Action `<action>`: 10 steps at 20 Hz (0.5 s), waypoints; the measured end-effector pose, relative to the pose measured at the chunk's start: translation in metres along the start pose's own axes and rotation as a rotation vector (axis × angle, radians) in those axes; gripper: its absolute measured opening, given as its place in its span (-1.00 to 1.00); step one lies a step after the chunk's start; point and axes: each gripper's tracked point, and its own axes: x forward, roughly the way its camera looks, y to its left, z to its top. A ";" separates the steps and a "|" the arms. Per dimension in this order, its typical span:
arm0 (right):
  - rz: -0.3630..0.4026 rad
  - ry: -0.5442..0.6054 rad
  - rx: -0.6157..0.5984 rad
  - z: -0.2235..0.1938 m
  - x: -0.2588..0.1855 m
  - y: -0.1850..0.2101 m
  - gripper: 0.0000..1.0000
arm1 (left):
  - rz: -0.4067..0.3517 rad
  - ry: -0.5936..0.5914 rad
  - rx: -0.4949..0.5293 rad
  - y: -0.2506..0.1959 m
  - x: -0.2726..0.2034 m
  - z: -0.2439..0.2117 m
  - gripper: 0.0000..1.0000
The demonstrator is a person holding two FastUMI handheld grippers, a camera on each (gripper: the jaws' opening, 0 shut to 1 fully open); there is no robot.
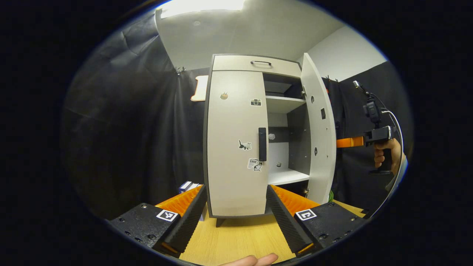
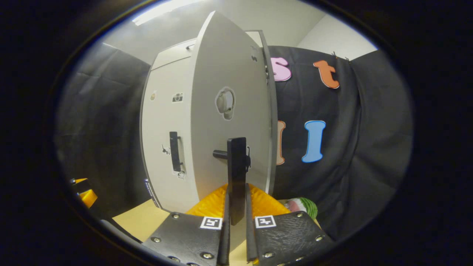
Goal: Open the right door of the double-door shoe cabinet with the right hand, and open the left door with the left hand.
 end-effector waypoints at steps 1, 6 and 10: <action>-0.017 -0.007 -0.009 0.001 -0.001 -0.007 -0.65 | 0.000 0.001 0.003 -0.001 0.002 -0.001 0.99; -0.156 -0.017 -0.007 0.000 -0.007 -0.059 -0.92 | -0.026 0.014 -0.030 -0.010 0.008 -0.009 0.99; -0.072 -0.025 0.050 0.000 -0.002 -0.075 -0.92 | -0.021 0.027 -0.038 -0.011 0.015 -0.013 0.99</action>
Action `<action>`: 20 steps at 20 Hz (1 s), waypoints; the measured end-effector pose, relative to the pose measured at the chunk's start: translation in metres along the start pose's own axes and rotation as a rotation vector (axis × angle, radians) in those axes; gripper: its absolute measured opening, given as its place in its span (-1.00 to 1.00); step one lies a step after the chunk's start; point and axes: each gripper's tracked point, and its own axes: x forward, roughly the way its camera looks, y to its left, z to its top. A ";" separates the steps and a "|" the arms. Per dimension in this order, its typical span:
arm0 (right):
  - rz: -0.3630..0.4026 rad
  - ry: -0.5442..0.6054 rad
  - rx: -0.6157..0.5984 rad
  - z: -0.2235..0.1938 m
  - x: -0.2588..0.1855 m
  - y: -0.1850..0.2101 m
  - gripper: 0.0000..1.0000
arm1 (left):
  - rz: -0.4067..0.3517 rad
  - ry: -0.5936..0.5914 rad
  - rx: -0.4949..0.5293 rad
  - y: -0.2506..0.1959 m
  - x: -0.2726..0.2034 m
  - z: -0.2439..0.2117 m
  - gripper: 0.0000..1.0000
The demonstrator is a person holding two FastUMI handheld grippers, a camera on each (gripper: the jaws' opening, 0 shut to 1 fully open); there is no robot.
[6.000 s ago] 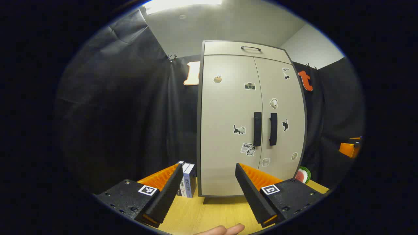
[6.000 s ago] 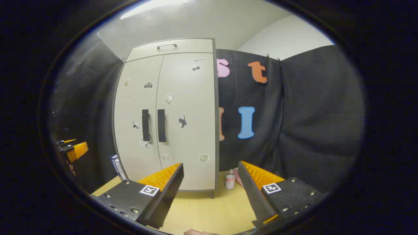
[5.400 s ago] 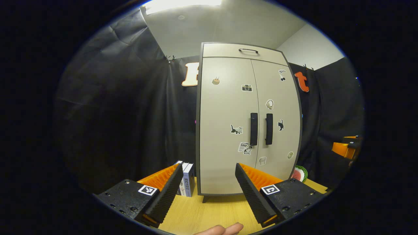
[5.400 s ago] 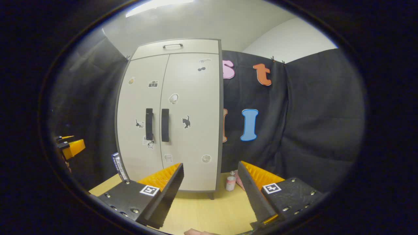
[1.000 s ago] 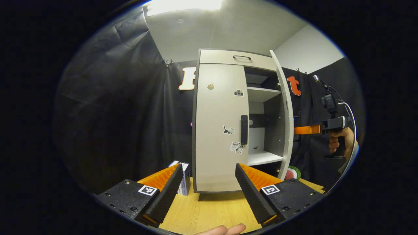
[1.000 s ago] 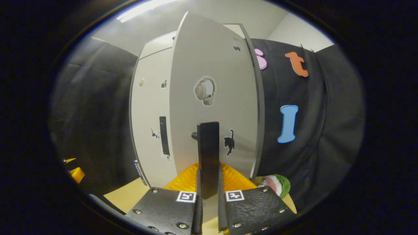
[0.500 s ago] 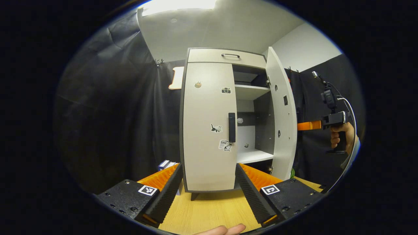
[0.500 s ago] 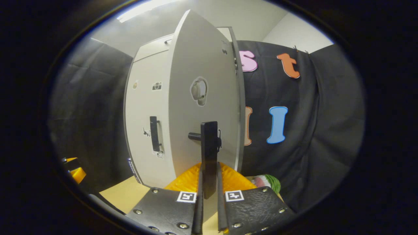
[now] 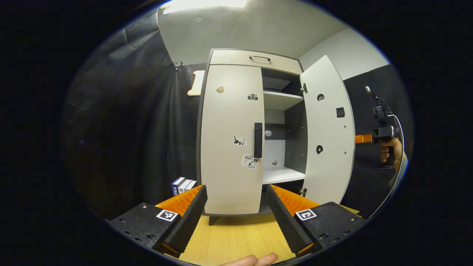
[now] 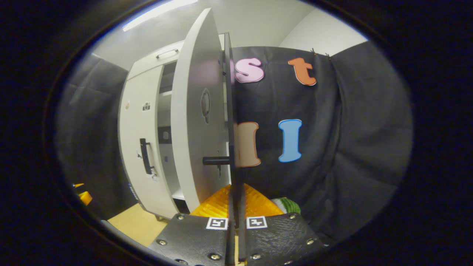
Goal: Open the right door of the double-door shoe cabinet with the right hand, and open the left door with the left hand.
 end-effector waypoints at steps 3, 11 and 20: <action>-0.040 -0.038 -0.083 0.004 -0.001 -0.008 -0.92 | -0.003 0.008 0.002 -0.001 0.001 -0.004 1.00; -0.086 -0.058 -0.009 0.002 -0.017 -0.012 -0.87 | -0.020 -0.021 0.022 -0.010 0.010 0.001 0.99; -0.166 -0.248 -0.011 0.023 -0.122 -0.025 0.99 | -0.016 0.026 -0.058 -0.007 0.087 0.001 0.91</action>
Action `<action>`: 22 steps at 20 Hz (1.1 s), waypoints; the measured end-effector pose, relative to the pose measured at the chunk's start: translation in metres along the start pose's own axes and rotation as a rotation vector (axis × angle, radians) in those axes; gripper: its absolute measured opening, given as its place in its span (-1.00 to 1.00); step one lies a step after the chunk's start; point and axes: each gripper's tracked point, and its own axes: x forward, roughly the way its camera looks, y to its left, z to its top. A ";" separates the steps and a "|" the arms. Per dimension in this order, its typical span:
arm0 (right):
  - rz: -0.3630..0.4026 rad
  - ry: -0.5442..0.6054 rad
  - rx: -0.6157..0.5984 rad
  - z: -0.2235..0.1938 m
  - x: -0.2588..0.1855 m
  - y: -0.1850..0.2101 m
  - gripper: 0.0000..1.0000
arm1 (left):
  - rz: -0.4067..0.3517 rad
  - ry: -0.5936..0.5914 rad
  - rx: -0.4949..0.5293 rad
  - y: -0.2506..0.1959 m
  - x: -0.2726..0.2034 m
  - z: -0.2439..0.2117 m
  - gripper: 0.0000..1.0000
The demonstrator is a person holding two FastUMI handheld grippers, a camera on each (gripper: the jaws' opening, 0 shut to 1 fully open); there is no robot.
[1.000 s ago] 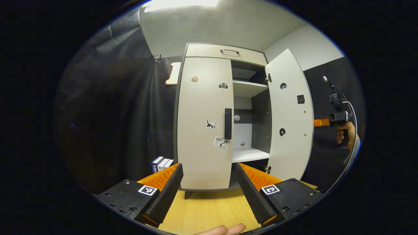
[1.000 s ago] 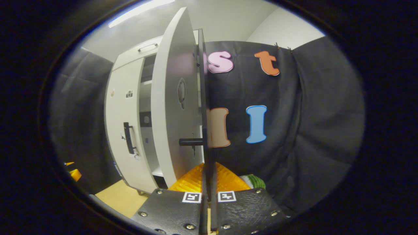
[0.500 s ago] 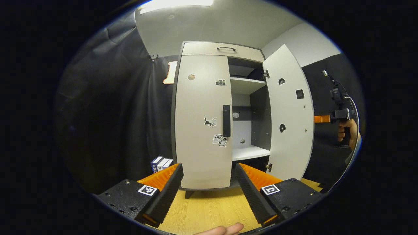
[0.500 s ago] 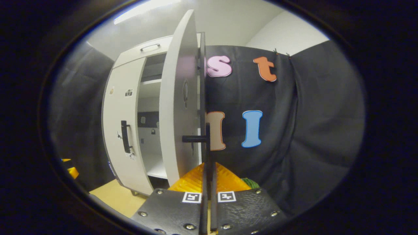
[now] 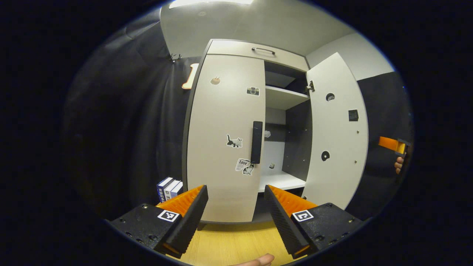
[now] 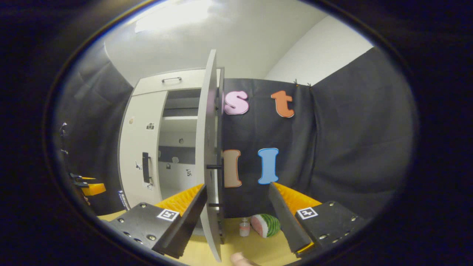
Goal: Open the right door of the double-door shoe cabinet with the right hand, and open the left door with the left hand.
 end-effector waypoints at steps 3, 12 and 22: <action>0.036 0.001 0.043 -0.002 -0.027 0.010 1.00 | 0.032 -0.009 -0.002 0.005 0.033 0.011 0.91; 0.103 -0.010 -0.051 -0.021 -0.063 0.037 1.00 | -0.003 0.000 0.048 -0.041 0.110 0.039 0.94; 0.172 -0.013 0.075 -0.032 -0.078 0.026 0.96 | 0.065 0.091 0.080 -0.063 0.201 0.029 0.92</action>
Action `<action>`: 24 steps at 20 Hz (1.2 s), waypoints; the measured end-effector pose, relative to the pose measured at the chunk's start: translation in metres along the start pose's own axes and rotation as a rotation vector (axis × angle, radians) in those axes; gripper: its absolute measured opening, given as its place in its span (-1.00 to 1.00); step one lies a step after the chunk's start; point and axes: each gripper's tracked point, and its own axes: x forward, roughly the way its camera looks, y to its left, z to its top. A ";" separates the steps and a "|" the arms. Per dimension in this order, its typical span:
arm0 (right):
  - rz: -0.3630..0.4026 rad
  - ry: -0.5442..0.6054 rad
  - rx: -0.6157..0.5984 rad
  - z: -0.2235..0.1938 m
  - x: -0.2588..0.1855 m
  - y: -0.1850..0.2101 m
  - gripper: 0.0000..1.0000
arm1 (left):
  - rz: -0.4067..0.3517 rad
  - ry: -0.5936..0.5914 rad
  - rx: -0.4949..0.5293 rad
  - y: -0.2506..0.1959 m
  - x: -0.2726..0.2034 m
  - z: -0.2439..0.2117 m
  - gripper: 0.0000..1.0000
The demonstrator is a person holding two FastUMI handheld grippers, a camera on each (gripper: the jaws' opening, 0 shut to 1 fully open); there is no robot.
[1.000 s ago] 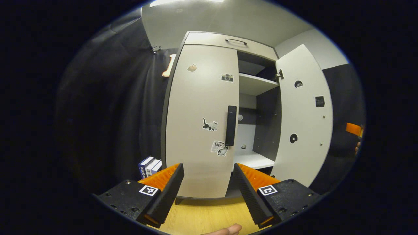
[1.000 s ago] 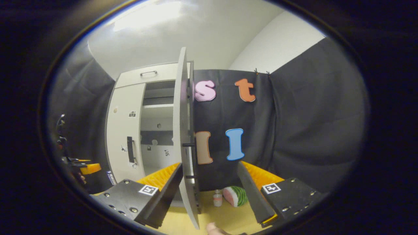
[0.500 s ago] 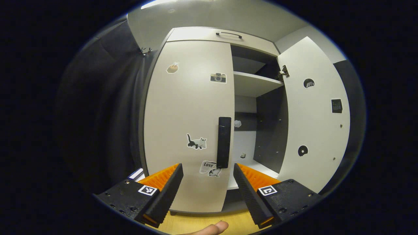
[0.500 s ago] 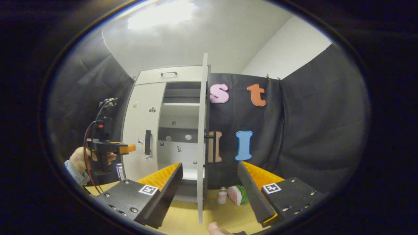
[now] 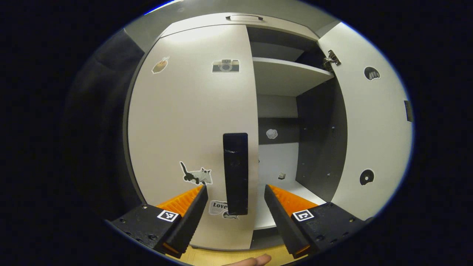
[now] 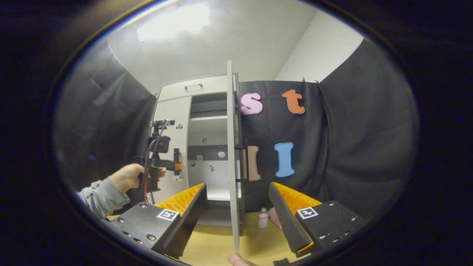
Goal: Open the right door of the double-door shoe cabinet with the right hand, and open the left door with the left hand.
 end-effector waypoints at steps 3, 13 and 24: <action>-0.037 -0.017 0.043 0.001 -0.004 -0.023 0.94 | 0.022 -0.002 -0.014 0.003 0.018 0.000 0.92; -0.098 0.009 0.033 -0.011 -0.008 -0.048 1.00 | 0.050 -0.025 0.025 0.006 0.022 0.007 -0.31; -0.067 0.144 -0.104 -0.028 -0.008 0.002 1.00 | 0.010 -0.012 -0.005 0.008 -0.002 -0.001 -0.54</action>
